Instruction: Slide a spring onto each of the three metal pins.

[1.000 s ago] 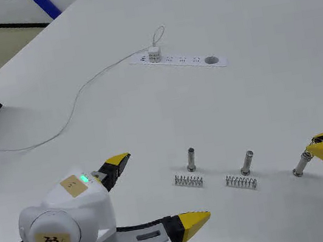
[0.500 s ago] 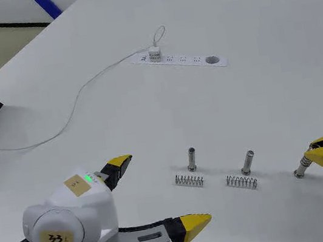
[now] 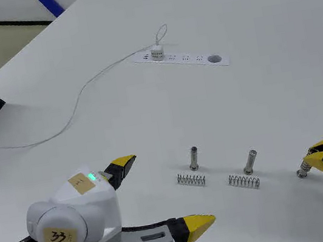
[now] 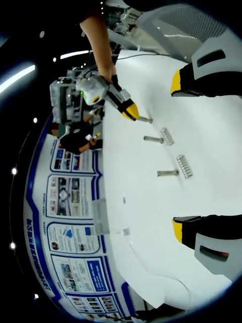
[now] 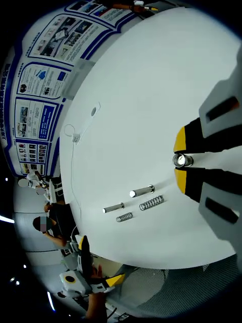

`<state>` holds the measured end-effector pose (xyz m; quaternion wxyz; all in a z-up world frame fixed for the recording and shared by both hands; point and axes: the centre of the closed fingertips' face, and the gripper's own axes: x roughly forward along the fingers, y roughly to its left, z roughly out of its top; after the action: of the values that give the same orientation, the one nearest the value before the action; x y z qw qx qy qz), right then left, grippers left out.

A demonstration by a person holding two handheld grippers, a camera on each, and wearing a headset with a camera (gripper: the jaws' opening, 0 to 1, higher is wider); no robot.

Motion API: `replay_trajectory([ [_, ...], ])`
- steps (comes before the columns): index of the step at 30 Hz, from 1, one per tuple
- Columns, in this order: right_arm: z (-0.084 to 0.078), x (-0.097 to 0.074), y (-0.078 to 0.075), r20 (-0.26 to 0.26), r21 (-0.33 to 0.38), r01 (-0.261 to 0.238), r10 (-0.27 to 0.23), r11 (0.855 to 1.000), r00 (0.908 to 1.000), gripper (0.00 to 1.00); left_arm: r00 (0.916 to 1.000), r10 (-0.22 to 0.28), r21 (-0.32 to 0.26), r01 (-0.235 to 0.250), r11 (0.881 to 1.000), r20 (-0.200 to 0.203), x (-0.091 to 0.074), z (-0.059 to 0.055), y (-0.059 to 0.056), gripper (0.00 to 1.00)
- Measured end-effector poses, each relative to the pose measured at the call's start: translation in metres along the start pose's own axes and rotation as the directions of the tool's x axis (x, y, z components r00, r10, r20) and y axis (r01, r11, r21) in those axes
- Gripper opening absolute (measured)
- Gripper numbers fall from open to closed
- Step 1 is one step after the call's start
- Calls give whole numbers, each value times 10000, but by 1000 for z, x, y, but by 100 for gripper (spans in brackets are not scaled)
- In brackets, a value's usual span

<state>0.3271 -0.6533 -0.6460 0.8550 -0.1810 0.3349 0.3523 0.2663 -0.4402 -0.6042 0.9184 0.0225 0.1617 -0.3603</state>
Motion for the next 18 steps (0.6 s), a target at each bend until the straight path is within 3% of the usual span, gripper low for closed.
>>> replay_trajectory([
  [18, -9, 8, 2, -332, -25, -34, 33, 10000, 9994, 11, 10000, 43, -51, -43, 10000, -61, 0, -2, 1, 100],
])
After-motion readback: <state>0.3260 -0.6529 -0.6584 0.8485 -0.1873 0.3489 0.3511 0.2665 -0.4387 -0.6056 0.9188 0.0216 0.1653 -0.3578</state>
